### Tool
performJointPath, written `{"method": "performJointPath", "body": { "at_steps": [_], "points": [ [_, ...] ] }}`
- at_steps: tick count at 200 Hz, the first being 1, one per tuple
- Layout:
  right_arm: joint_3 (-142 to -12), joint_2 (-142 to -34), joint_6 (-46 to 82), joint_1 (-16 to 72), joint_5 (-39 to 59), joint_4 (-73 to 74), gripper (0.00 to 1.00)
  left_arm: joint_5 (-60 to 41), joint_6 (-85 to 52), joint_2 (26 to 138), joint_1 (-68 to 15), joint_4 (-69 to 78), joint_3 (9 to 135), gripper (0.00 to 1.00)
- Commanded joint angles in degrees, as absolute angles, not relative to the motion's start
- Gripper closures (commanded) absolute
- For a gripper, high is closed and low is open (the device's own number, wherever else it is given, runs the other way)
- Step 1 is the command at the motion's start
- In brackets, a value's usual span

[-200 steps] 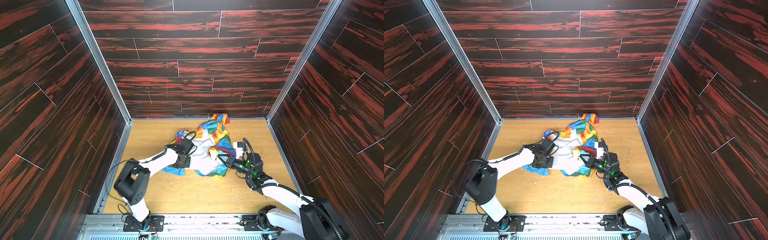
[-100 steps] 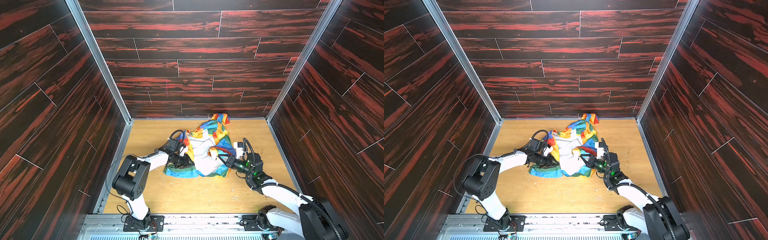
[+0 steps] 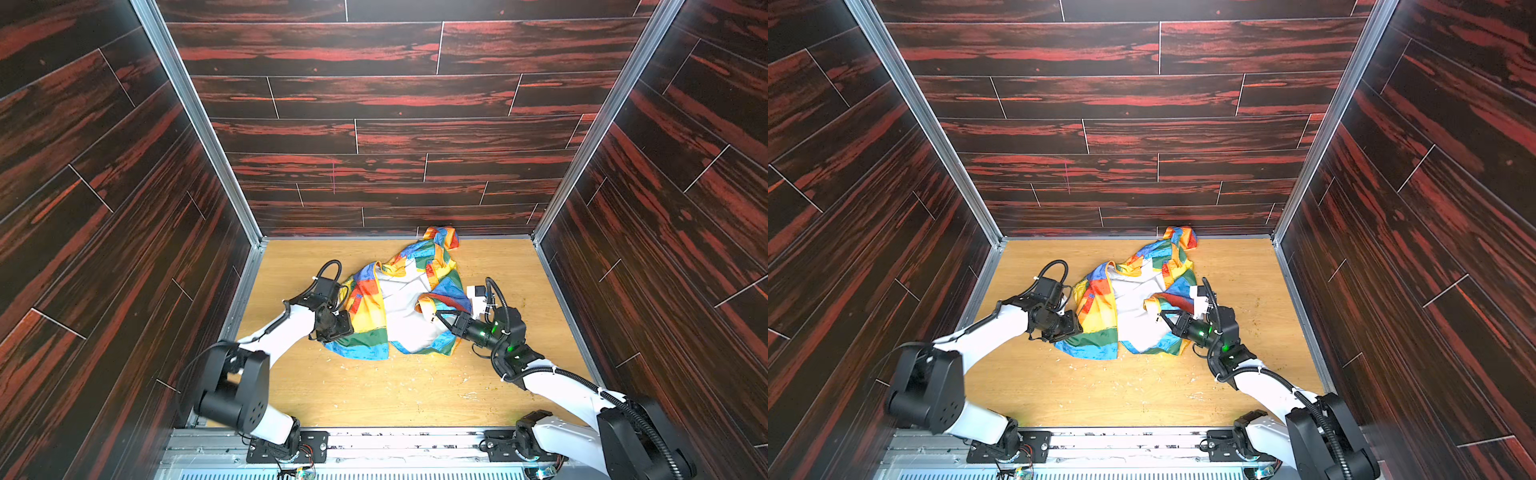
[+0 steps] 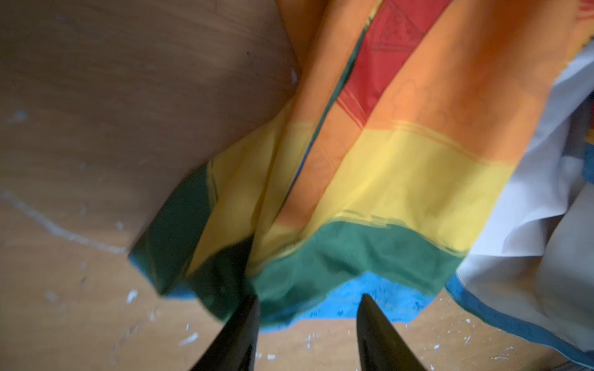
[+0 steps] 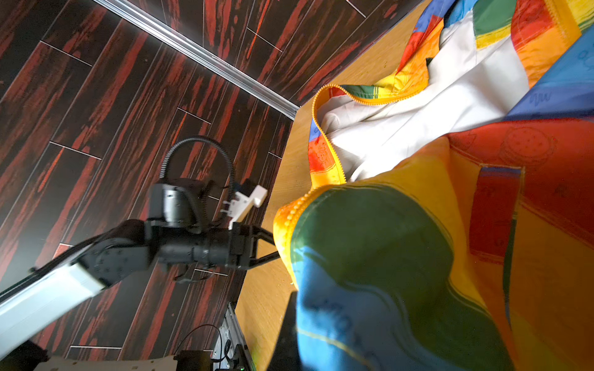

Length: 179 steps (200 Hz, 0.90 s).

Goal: Zip up the jacket

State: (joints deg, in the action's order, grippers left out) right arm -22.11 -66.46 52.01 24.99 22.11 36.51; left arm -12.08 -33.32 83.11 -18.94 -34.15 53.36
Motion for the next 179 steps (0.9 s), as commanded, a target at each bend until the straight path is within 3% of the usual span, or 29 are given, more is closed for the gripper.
{"method": "performJointPath", "body": {
  "at_steps": [1, 40, 113, 137, 179],
  "points": [
    [-21.58, -66.97, 52.37, 24.8, 22.47, 38.31, 1.0, -10.03, -42.74, 75.39, -25.65, -36.64, 51.47, 0.42],
    [-20.53, -67.52, 52.89, 24.79, 21.58, 39.37, 1.0, -12.18, -66.53, 74.03, -37.78, -10.47, 38.32, 0.38],
    [-18.37, -61.86, 52.41, 24.7, 20.39, 36.34, 1.0, -5.64, -75.52, 87.32, -45.04, 7.26, 35.73, 0.36],
    [-18.54, -61.55, 52.28, 24.52, 20.39, 36.02, 1.0, -2.86, -73.96, 90.79, -45.27, 5.16, 37.45, 0.36],
    [-18.61, -61.8, 52.99, 24.26, 20.48, 37.13, 1.0, 11.4, -64.71, 91.46, -44.31, -17.01, 44.97, 0.4]
  ]
}}
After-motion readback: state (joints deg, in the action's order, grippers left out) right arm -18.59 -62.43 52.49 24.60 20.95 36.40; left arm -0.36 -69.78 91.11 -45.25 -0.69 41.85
